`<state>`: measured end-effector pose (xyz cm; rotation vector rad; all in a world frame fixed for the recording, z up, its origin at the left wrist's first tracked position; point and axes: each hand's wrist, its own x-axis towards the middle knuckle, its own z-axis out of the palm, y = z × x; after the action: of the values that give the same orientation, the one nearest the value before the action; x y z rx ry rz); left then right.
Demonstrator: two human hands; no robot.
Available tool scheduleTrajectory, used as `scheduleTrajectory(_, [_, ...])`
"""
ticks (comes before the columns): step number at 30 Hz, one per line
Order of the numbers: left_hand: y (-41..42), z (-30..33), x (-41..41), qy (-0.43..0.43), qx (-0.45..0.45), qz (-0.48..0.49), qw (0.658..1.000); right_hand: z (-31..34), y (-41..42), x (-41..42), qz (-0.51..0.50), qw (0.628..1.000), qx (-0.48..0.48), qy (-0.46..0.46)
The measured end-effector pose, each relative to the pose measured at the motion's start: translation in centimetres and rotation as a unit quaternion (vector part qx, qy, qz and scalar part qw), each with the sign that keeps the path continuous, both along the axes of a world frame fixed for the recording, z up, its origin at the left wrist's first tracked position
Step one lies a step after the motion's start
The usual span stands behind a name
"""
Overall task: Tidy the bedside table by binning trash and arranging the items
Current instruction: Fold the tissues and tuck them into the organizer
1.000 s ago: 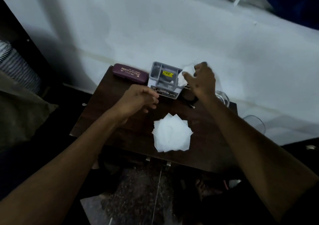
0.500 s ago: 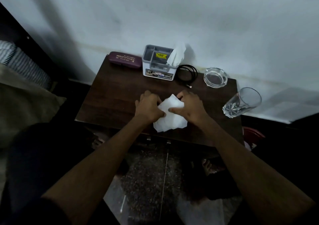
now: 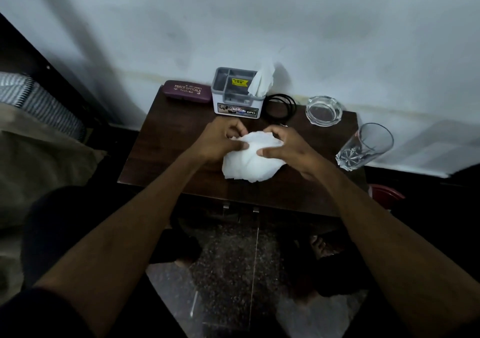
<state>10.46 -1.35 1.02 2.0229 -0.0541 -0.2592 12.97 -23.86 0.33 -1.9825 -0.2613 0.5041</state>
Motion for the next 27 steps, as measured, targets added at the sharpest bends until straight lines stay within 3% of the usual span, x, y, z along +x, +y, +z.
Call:
scheduleTrajectory(5, [0.8, 0.8, 0.1, 0.126, -0.187, 0.083, 0.971, 1.6, 0.7, 0.9, -0.038, 0.998, 0.041, -0.037])
scheduleTrajectory(8, [1.6, 1.0, 0.1, 0.234, -0.248, 0.117, 0.933, 2.8, 1.6, 1.0, -0.019, 0.996, 0.022, -0.088])
scheduleTrajectory(10, [2.2, 0.9, 0.4, 0.261, -0.262, 0.118, 0.922, 3.5, 2.2, 0.8, 0.003, 0.995, 0.009, -0.095])
scheduleTrajectory(14, [2.6, 1.1, 0.6, 0.194, -0.232, 0.103, 0.948, 4.2, 2.8, 1.0, 0.038, 0.997, 0.031, -0.052])
scheduleTrajectory(17, [3.1, 1.7, 0.9, 0.145, -0.199, 0.090, 0.965, 4.2, 2.4, 1.8, 0.069, 0.992, 0.102, 0.038])
scheduleTrajectory(19, [3.6, 2.4, 1.3, 0.114, -0.183, 0.113, 0.970, 4.4, 2.3, 2.6, 0.034, 0.971, 0.201, 0.128])
scheduleTrajectory(21, [4.0, 3.1, 1.8, 0.073, -0.178, 0.149, 0.970, 4.8, 3.0, 3.6, -0.016, 0.958, 0.233, 0.164])
scheduleTrajectory(24, [4.1, 4.0, 2.6, 0.016, -0.171, 0.174, 0.970, 5.6, 5.0, 4.8, -0.042, 0.992, 0.107, 0.058])
scheduleTrajectory(27, [3.9, 5.0, 3.4, -0.002, -0.176, 0.192, 0.966, 6.9, 6.6, 6.1, -0.011, 0.996, 0.018, -0.084])
